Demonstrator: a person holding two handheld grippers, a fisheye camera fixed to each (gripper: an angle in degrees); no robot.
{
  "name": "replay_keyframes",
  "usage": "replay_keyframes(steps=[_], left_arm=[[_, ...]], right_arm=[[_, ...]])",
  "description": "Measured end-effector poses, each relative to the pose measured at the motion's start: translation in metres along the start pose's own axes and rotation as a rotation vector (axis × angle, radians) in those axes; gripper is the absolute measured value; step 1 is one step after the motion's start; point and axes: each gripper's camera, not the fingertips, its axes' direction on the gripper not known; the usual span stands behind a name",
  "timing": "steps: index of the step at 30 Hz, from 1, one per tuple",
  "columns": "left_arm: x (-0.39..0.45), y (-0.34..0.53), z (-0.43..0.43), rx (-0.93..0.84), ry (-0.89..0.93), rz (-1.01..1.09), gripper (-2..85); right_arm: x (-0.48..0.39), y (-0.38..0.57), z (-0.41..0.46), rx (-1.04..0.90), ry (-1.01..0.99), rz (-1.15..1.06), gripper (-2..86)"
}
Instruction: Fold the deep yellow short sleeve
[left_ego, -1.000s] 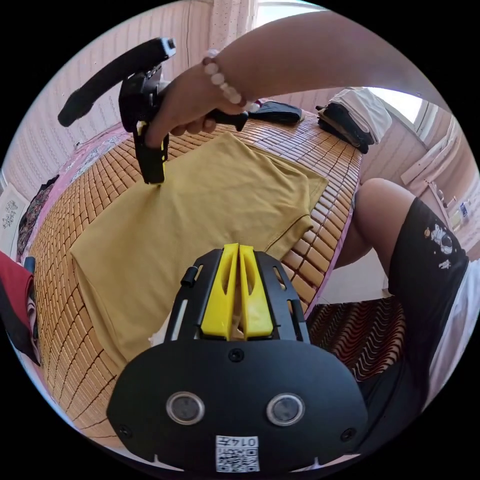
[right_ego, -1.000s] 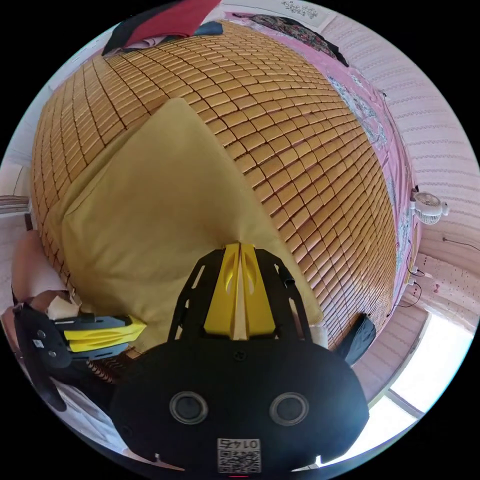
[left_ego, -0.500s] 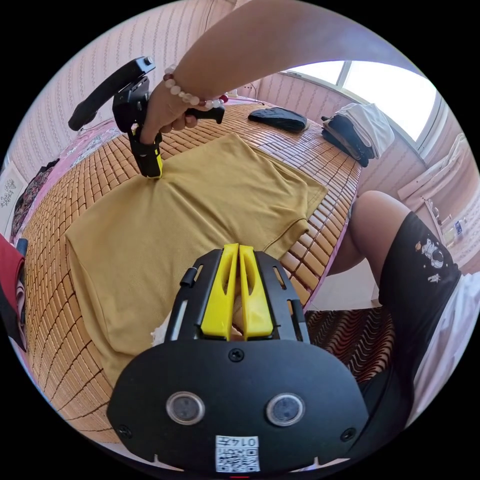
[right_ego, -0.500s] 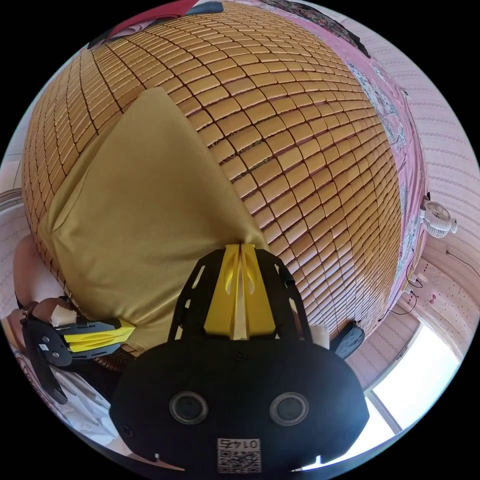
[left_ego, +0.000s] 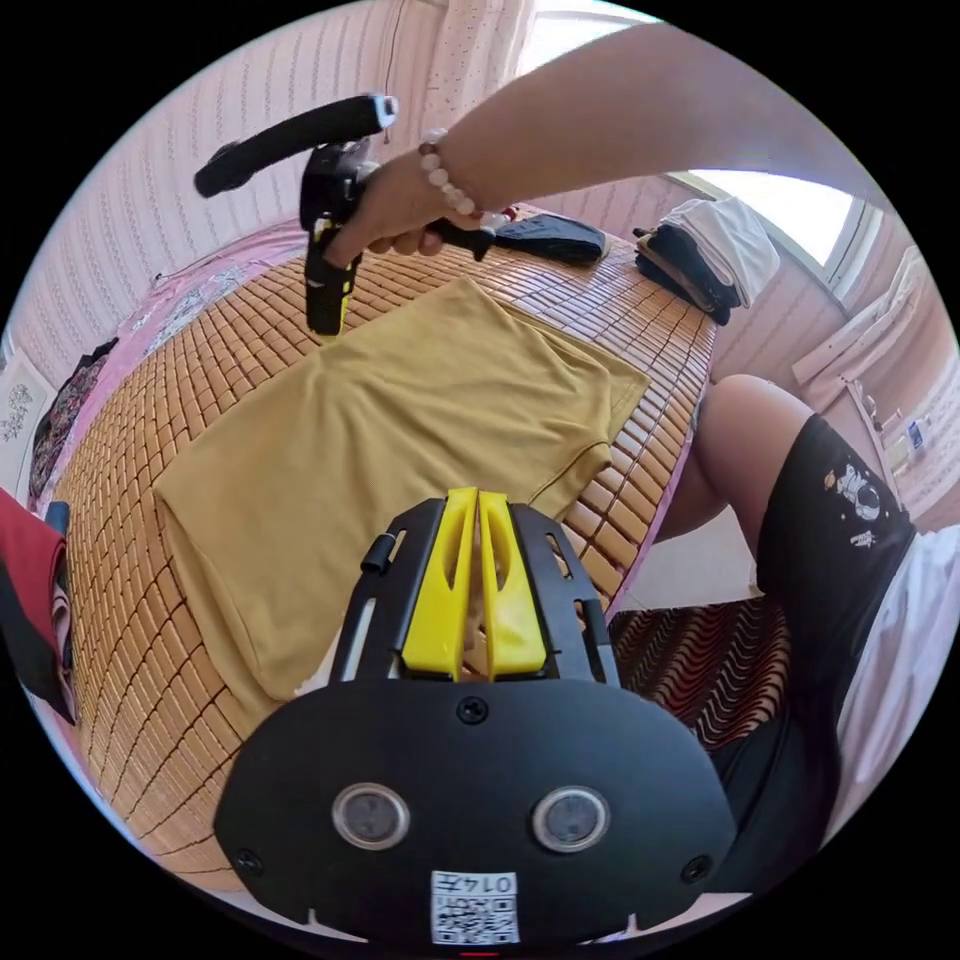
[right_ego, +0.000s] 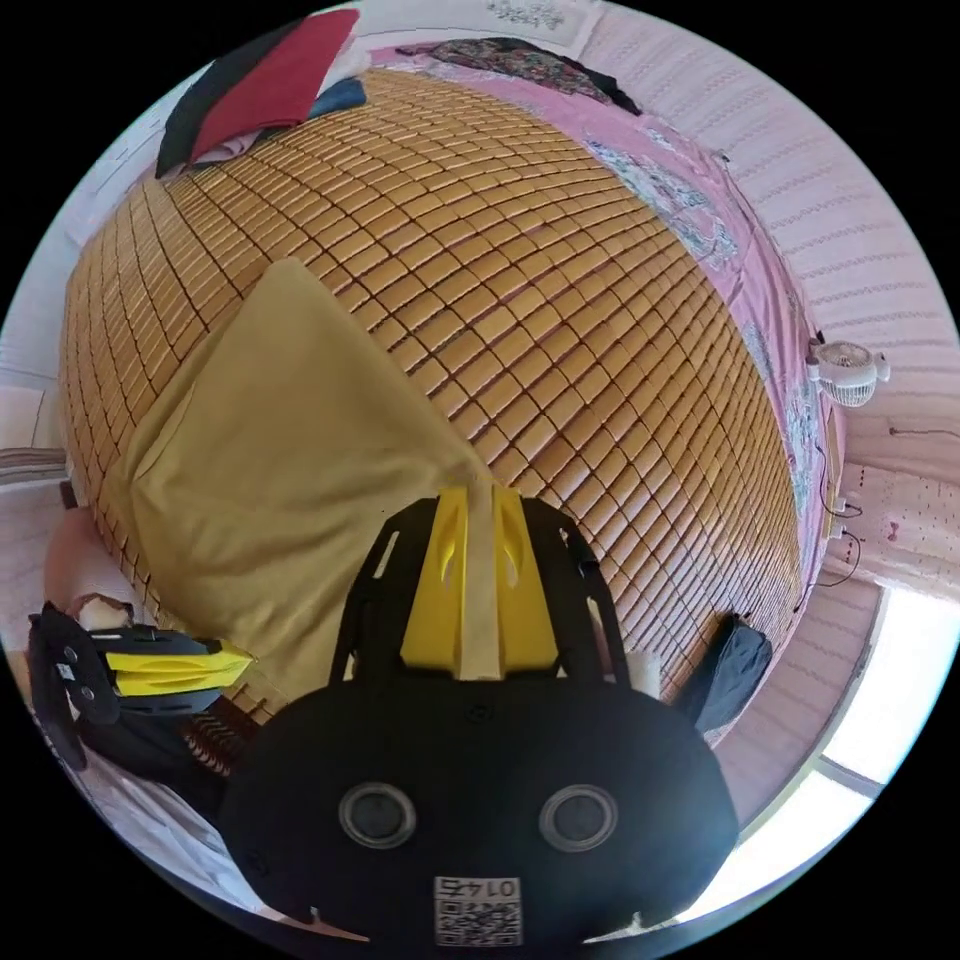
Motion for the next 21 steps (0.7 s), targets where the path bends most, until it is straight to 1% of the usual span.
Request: replay_keyframes(steps=[1,3,5,6,8,9,11,12,14,17,21], left_arm=[[0.0,0.001,-0.003,0.013,-0.006,-0.005,-0.9],[-0.002,0.007,-0.014,0.096,-0.003,-0.023,-0.7],[-0.001,0.011,-0.022,0.166,0.023,-0.035,-0.2],[0.001,0.012,-0.026,0.199,0.039,-0.033,0.6],[0.008,0.013,-0.028,0.224,0.049,-0.014,3.4],[0.013,0.013,-0.027,0.225,0.053,-0.001,6.4],[0.022,0.011,-0.024,0.211,0.057,0.007,10.9],[0.029,0.009,-0.019,0.195,0.054,0.002,11.9],[0.041,0.008,-0.013,0.182,0.051,0.032,13.0],[0.062,0.001,-0.004,0.177,0.043,0.084,13.5],[0.086,-0.021,0.007,0.148,0.065,0.115,13.6]], right_arm=[[0.015,0.018,-0.005,0.024,-0.018,0.041,4.8],[0.036,0.052,-0.01,0.064,-0.053,0.107,5.1],[0.059,0.108,-0.014,0.105,-0.096,0.18,5.5],[0.063,0.124,-0.014,0.11,-0.104,0.198,5.7],[0.077,0.189,-0.009,0.116,-0.133,0.28,6.3],[0.079,0.205,-0.007,0.116,-0.142,0.298,6.4],[0.084,0.269,0.004,0.112,-0.194,0.371,6.8],[0.085,0.283,0.008,0.11,-0.214,0.389,6.9],[0.087,0.334,0.023,0.105,-0.296,0.452,7.4],[0.09,0.382,0.04,0.123,-0.374,0.516,7.8],[0.098,0.419,0.058,0.152,-0.431,0.568,6.8]])
